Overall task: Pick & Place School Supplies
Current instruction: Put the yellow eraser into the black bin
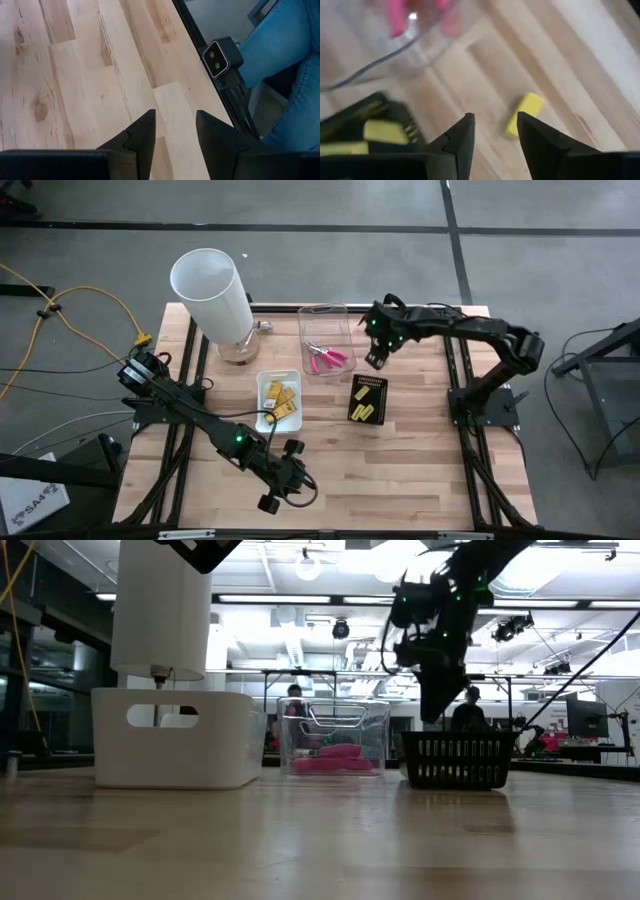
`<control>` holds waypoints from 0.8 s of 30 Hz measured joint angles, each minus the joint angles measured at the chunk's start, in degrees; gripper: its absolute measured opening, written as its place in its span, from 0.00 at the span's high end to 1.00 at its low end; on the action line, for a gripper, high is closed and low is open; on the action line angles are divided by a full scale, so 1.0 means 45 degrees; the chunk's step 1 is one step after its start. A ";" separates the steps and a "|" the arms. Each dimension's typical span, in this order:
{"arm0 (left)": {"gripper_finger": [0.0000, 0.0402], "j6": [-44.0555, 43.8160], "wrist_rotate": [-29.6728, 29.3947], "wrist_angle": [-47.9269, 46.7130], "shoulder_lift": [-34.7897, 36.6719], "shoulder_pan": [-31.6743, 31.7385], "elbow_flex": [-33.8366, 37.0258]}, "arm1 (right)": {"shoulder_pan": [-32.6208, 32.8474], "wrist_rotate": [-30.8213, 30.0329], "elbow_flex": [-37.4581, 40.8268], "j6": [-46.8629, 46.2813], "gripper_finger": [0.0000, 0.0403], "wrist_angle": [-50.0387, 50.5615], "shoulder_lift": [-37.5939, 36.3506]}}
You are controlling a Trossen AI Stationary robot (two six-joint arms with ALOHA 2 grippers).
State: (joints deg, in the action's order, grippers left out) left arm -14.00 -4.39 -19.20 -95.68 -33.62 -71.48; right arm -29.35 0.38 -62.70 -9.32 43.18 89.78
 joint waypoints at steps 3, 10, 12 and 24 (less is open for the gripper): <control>0.66 0.0003 0.0002 0.0000 0.0000 -0.0002 0.0000 | -0.0642 -0.0054 0.0000 -0.0531 0.65 0.0082 0.0154; 0.66 0.0005 0.0002 -0.0009 0.0000 -0.0002 0.0000 | -0.0969 -0.0213 0.0010 -0.0389 0.65 0.0156 0.0999; 0.66 0.0010 0.0002 -0.0010 0.0000 -0.0002 0.0000 | -0.0786 -0.0551 0.0010 0.0036 0.65 0.0169 0.1218; 0.66 0.0019 0.0002 -0.0010 0.0000 0.0002 0.0000 | -0.0567 -0.1118 0.0019 -0.0223 0.64 -0.0017 0.1339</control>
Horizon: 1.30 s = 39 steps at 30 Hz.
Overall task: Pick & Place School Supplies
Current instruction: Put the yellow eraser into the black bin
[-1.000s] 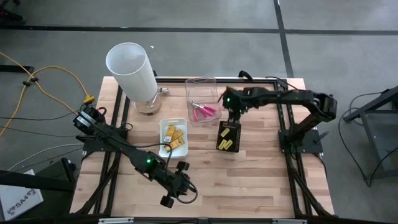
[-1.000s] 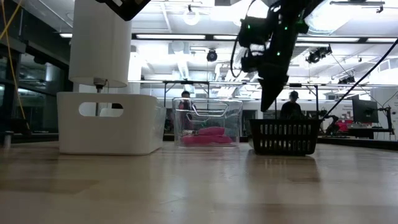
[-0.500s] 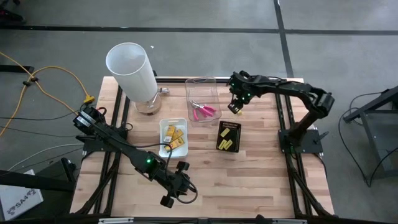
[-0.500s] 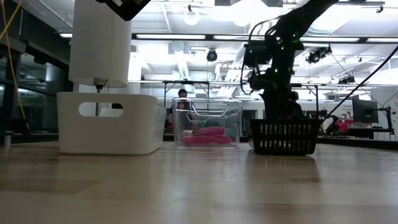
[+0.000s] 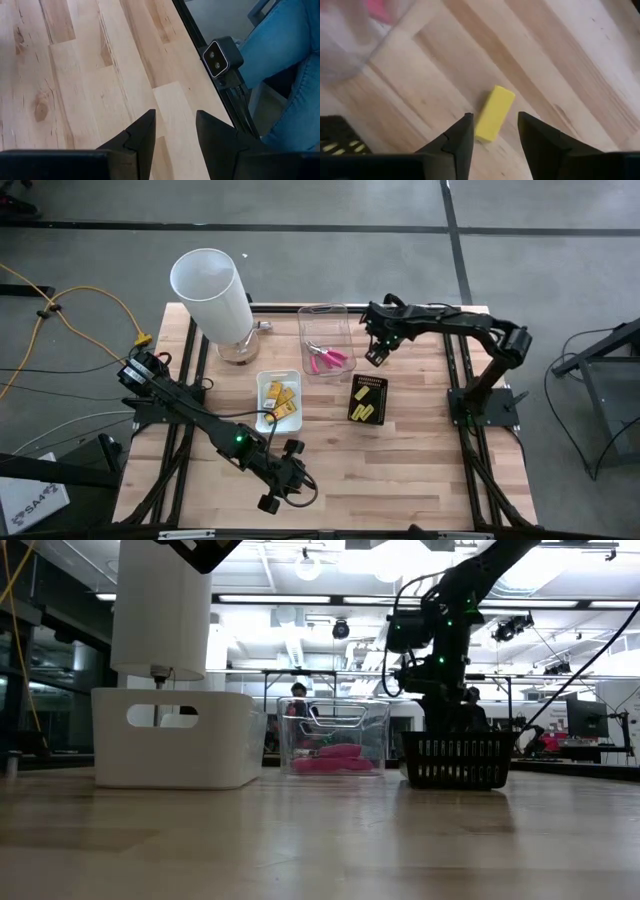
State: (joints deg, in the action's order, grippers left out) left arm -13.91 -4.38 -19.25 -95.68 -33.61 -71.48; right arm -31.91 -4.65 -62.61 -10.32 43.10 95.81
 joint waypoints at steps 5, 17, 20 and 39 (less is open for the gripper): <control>0.66 0.0000 -0.0004 0.0004 0.0000 -0.0001 0.0000 | -0.0296 0.0026 0.0000 -0.0395 0.53 -0.0002 0.0000; 0.66 0.0000 0.0000 0.0000 0.0000 -0.0005 0.0000 | -0.0324 0.0012 0.0000 -0.2021 0.36 0.0008 0.0068; 0.66 0.0000 0.0000 0.0000 0.0000 -0.0005 0.0000 | -0.0319 0.0017 0.0000 -0.2134 0.37 0.0046 0.0068; 0.66 -0.0005 0.0000 -0.0003 0.0000 -0.0005 0.0000 | 0.0108 0.0332 0.1263 -0.2726 0.39 -0.1178 0.0311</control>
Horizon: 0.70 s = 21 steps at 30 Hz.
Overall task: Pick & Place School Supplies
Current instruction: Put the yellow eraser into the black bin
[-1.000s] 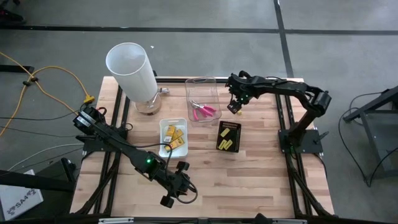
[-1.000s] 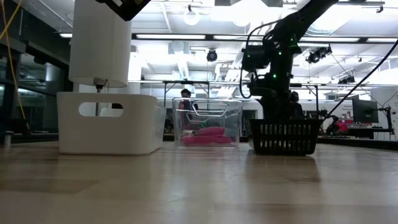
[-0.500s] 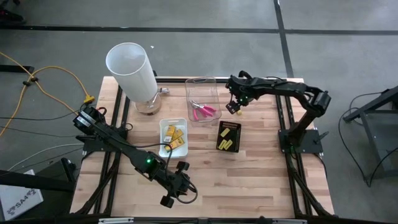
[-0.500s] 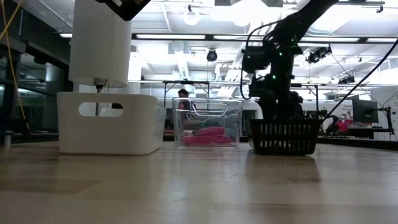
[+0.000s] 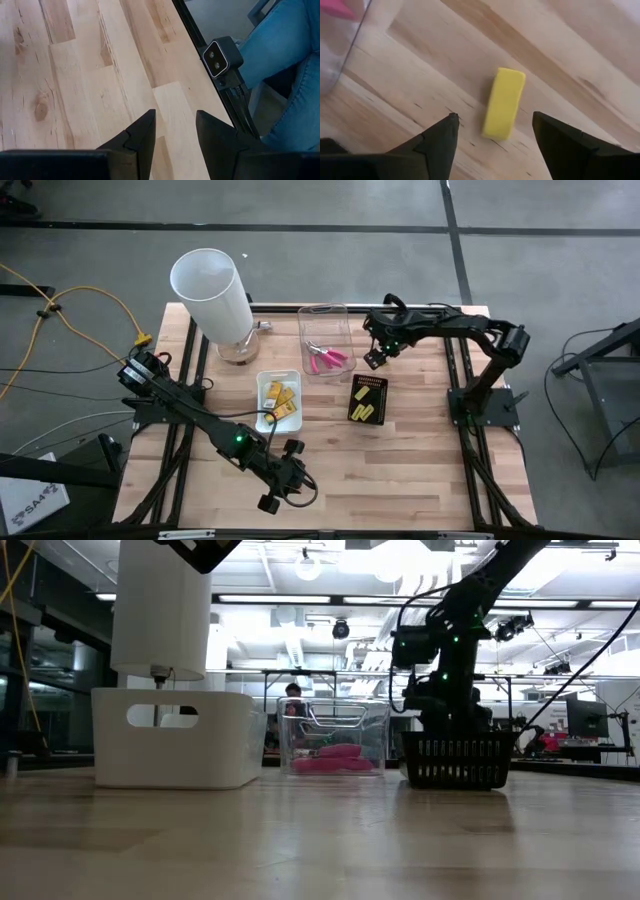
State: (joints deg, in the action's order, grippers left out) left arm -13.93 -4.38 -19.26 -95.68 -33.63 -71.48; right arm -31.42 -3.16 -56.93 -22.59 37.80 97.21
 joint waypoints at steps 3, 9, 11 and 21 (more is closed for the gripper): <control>0.66 0.0000 0.0000 0.0003 0.0000 0.0000 0.0000 | 0.0095 -0.0040 0.0005 -0.0024 0.39 -0.0032 0.0339; 0.66 0.0000 0.0001 0.0007 0.0000 -0.0055 0.0000 | 0.0247 -0.0283 -0.0055 -0.0024 0.39 -0.0441 0.1229; 0.66 0.0000 0.0005 0.0001 0.0000 -0.0116 -0.0001 | 0.0245 -0.0427 -0.0053 -0.0019 0.39 -0.0442 0.1276; 0.66 0.0078 0.0005 0.0003 0.0000 -0.0345 0.0000 | 0.0138 -0.0933 -0.0029 0.0065 0.41 -0.0476 0.1238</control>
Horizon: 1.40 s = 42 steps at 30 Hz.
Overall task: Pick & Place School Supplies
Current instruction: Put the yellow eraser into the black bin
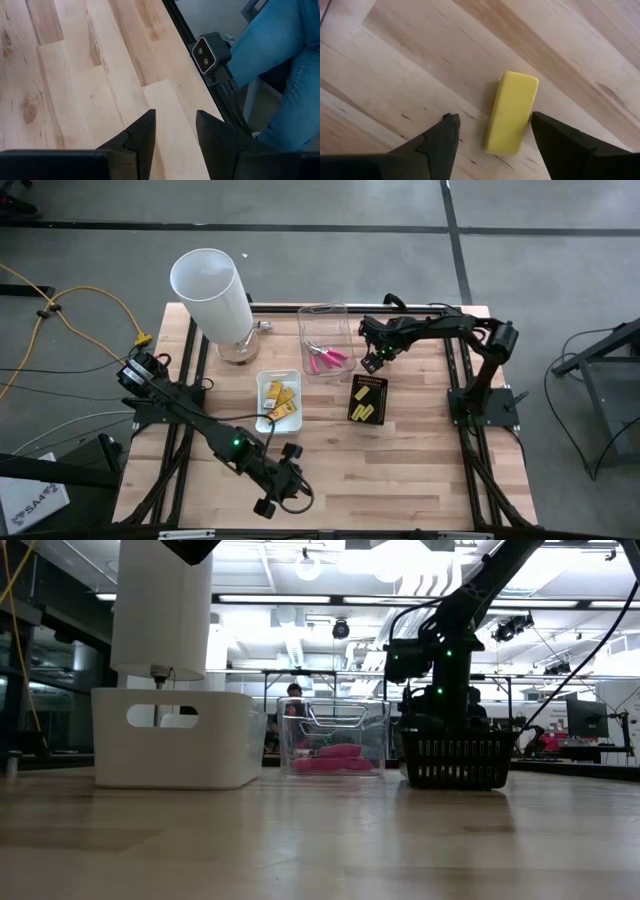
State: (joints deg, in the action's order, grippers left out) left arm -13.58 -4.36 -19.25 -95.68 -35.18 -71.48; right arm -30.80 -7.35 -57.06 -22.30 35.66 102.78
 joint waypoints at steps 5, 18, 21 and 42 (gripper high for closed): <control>0.66 -0.0010 0.0000 0.0003 0.0000 0.0000 -0.0005 | -0.0002 0.0073 0.0000 -0.0002 0.50 -0.0034 0.0010; 0.66 -0.0058 0.0000 0.0004 0.0000 0.0000 -0.0005 | -0.0200 0.0296 0.0005 0.0003 0.77 -0.0031 0.0019; 0.66 -0.0058 0.0000 0.0000 0.0000 0.0000 -0.0005 | -0.0191 0.0269 0.0005 0.0108 0.78 -0.0018 0.0009; 0.66 -0.0092 0.0000 0.0005 0.0000 0.0000 -0.0005 | -0.0183 0.0707 0.0058 0.0348 0.78 0.0850 -0.1235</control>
State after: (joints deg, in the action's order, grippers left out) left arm -14.00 -4.36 -19.22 -95.68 -35.18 -71.50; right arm -31.62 -4.17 -56.80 -20.73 39.48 97.22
